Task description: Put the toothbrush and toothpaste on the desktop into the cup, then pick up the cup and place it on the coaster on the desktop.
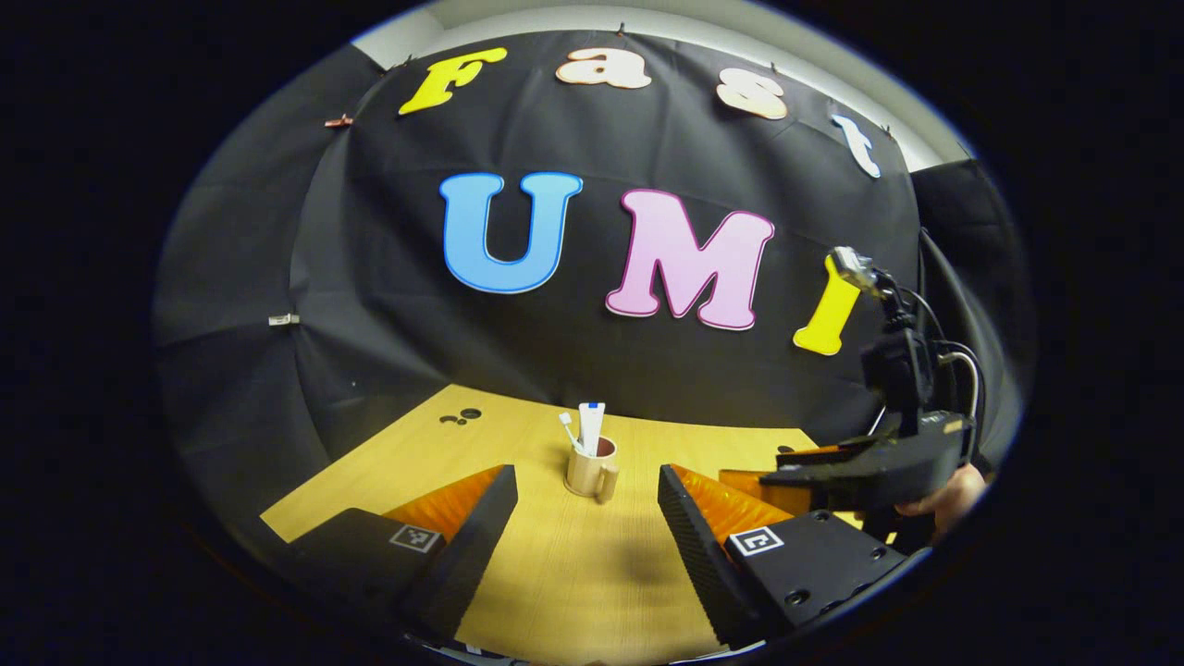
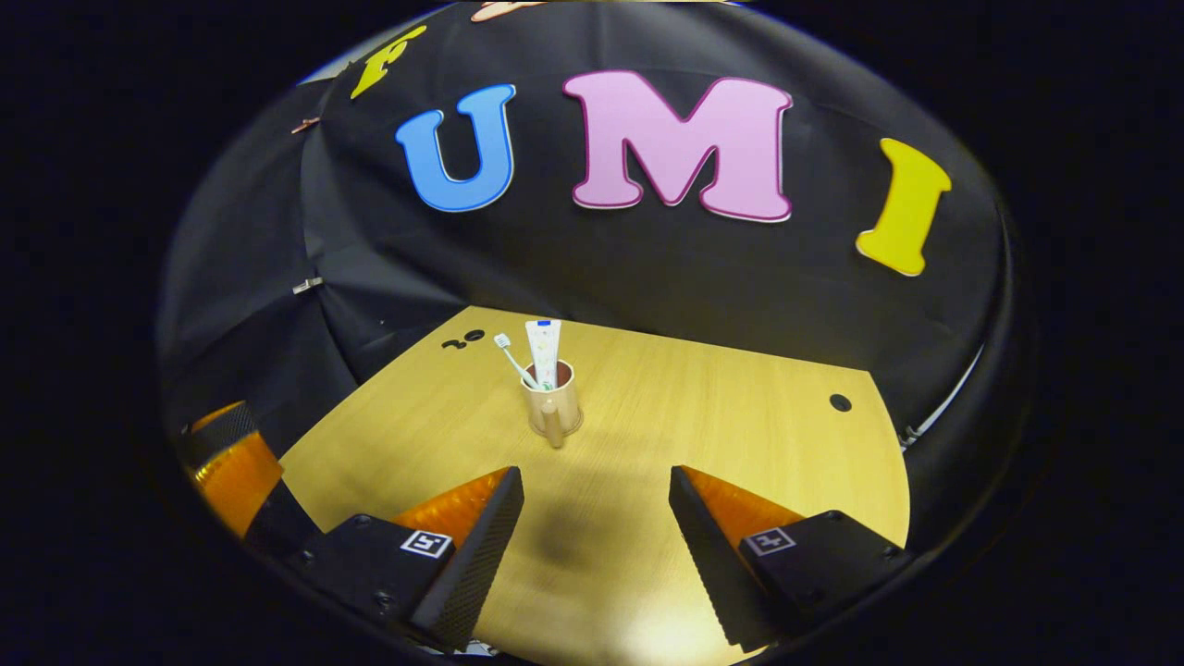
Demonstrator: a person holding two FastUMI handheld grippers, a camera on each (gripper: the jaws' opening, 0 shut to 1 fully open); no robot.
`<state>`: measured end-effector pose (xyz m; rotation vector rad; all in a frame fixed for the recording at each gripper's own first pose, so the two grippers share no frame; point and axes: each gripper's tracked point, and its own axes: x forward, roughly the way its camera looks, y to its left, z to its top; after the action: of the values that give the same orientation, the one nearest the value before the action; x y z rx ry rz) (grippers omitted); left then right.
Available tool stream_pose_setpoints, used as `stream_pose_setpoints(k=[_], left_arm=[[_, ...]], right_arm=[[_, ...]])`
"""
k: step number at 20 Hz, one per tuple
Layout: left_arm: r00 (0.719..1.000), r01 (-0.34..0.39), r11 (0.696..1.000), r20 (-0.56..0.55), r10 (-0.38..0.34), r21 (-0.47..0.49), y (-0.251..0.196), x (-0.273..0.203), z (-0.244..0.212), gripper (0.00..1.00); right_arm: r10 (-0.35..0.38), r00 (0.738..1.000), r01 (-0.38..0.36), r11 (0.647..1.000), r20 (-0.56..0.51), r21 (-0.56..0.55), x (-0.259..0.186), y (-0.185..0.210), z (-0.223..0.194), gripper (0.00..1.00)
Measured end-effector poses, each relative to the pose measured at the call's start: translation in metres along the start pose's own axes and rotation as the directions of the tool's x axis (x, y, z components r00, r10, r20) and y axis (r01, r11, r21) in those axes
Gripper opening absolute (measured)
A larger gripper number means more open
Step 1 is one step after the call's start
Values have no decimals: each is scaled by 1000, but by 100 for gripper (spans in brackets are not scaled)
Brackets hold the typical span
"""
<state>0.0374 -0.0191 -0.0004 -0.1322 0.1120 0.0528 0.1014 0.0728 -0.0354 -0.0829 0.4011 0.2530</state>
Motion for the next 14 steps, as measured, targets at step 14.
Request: stream_pose_setpoints(k=[14], left_arm=[[989,140,988,44,-143,59,-41,-19,12,97]], right_arm=[[-122,970,93,985,209,145,-91,-25,0,98]])
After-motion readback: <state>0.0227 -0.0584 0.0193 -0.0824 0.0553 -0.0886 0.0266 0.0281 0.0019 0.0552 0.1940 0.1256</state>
